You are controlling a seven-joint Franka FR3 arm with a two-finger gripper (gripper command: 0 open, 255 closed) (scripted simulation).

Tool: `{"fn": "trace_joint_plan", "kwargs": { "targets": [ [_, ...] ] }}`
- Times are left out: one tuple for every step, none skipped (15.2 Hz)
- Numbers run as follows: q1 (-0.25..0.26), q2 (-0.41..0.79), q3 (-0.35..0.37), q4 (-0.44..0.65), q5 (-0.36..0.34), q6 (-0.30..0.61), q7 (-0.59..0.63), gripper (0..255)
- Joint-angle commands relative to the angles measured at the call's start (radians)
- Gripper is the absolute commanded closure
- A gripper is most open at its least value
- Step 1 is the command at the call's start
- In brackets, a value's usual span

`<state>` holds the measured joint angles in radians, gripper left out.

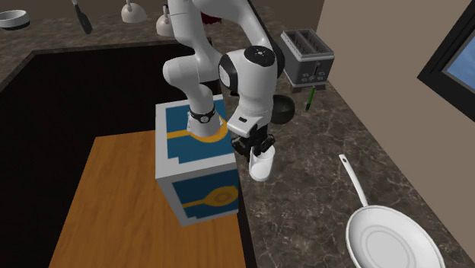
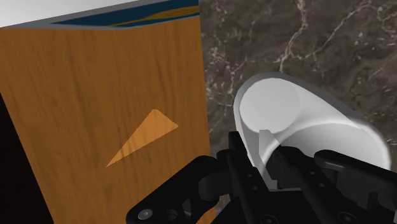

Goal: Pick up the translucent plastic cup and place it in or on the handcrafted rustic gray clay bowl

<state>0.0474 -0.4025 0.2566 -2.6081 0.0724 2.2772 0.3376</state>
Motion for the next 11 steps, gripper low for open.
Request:
{"fn": "trace_joint_plan", "kwargs": {
  "targets": [
    [0.000, -0.014, -0.005, 0.017, 0.000, -0.030, -0.005, 255],
    [0.000, -0.021, -0.007, 0.025, 0.001, -0.046, -0.006, 255],
    [0.000, -0.028, -0.008, 0.033, 0.001, -0.062, -0.007, 255],
    [0.001, -0.035, -0.010, 0.042, 0.002, -0.077, -0.009, 255],
    [0.001, -0.042, -0.012, 0.051, 0.002, -0.092, -0.010, 255],
    [0.001, -0.048, -0.013, 0.060, 0.002, -0.108, -0.011, 255],
    [0.001, -0.054, -0.015, 0.069, 0.002, -0.123, -0.012, 255],
    [0.001, -0.060, -0.017, 0.079, 0.002, -0.138, -0.013, 255],
    [0.001, -0.065, -0.018, 0.088, 0.002, -0.153, -0.013, 255],
    [0.001, -0.070, -0.020, 0.098, 0.002, -0.167, -0.014, 255],
    [0.001, -0.075, -0.021, 0.108, 0.002, -0.182, -0.015, 255]
  ]
}}
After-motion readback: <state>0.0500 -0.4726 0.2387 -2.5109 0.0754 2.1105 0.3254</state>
